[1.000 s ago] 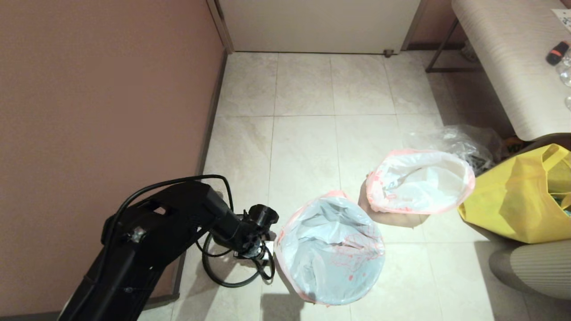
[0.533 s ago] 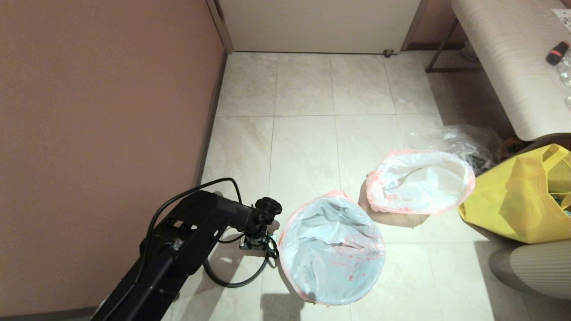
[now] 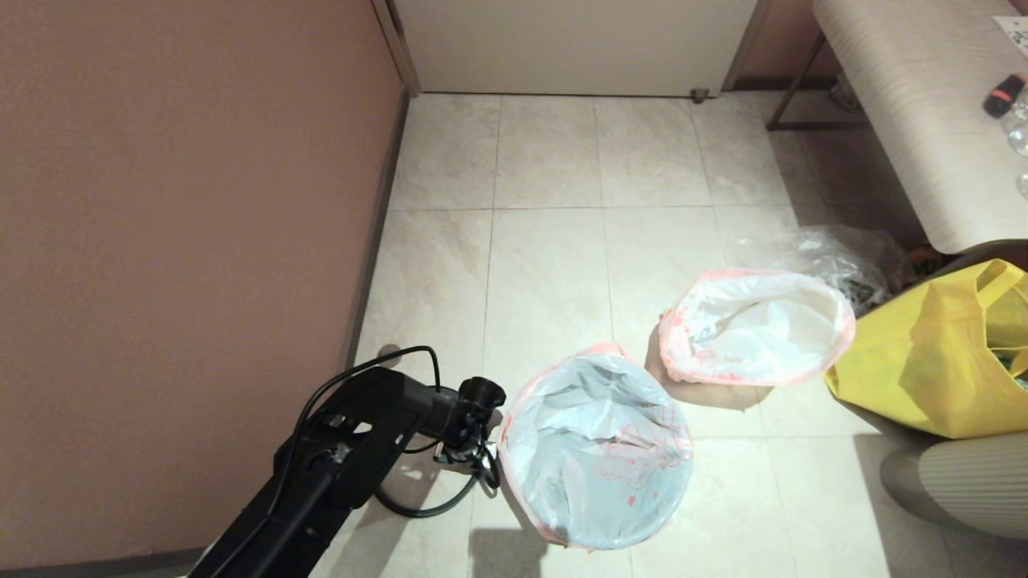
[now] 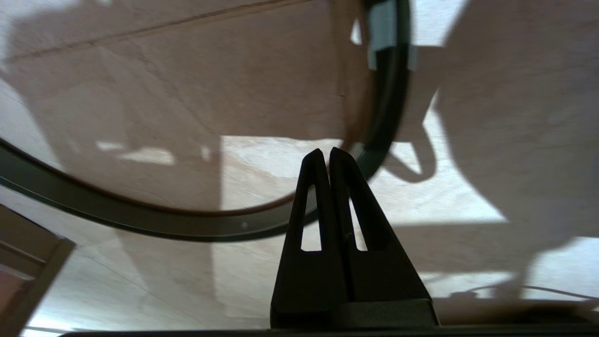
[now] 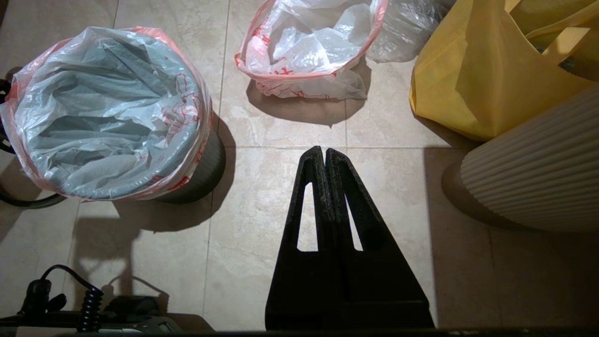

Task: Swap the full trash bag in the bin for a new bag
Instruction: Place the trash can ring on the trash can

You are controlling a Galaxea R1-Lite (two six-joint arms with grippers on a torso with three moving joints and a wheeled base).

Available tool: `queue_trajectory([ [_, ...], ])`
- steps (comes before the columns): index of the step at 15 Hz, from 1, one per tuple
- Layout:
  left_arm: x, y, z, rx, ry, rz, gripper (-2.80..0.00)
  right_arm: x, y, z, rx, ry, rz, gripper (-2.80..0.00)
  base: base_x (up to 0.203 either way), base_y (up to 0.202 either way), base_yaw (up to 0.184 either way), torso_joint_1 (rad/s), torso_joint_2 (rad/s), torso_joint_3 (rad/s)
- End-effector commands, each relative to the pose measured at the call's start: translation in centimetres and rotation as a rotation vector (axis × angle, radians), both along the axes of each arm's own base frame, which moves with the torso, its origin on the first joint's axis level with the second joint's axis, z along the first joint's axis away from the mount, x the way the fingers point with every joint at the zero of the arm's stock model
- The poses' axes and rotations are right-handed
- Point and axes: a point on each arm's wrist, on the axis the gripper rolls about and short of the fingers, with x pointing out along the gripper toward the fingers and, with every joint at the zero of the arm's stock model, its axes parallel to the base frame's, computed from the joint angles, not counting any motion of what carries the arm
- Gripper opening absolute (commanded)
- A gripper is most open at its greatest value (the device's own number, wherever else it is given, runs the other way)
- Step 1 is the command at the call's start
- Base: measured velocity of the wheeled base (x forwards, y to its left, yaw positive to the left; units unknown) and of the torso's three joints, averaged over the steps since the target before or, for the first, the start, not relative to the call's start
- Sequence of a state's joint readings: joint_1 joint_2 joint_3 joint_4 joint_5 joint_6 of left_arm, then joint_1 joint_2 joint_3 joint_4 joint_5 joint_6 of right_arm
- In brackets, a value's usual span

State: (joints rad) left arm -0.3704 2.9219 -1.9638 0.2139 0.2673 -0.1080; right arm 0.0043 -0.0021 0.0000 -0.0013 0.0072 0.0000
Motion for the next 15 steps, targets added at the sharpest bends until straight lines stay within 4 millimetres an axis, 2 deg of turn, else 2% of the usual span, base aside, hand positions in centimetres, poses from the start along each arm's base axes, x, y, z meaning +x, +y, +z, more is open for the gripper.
queue_trajectory([
  [1, -0.1, 0.4, -0.9, 0.014, 0.018, -0.006, -2.8, 0.0, 0.0, 0.0, 0.0, 0.002, 0.001, -2.8, 0.0, 0.0, 0.0, 0.0, 0.0, 0.0],
  [3, 0.1, 0.2, -0.7, 0.0, -0.011, -0.007, -2.8, 0.0, 0.0, 0.0, 0.0, 0.002, 0.002, -2.8, 0.0, 0.0, 0.0, 0.0, 0.0, 0.0],
  [4, 0.3, 0.1, -0.4, -0.014, -0.02, -0.011, 0.0, 0.0, 0.0, 0.0, 0.0, 0.002, 0.001, -2.8, 0.0, 0.0, 0.0, 0.0, 0.0, 0.0],
  [8, 0.0, -0.5, -0.3, -0.037, -0.012, -0.039, 0.0, 0.0, 0.0, 0.0, 0.0, 0.002, 0.001, -2.8, 0.0, 0.0, 0.0, 0.0, 0.0, 0.0],
  [13, -0.3, 0.0, -2.2, -0.002, 0.02, -0.065, 0.0, 0.0, 0.0, 0.0, 0.0, 0.002, 0.001, -2.8, 0.0, 0.0, 0.0, 0.0, 0.0, 0.0],
  [15, -0.6, 0.4, -3.6, 0.027, 0.042, -0.055, 0.0, 0.0, 0.0, 0.0, 0.0, 0.002, 0.001, -2.8, 0.0, 0.0, 0.0, 0.0, 0.0, 0.0],
])
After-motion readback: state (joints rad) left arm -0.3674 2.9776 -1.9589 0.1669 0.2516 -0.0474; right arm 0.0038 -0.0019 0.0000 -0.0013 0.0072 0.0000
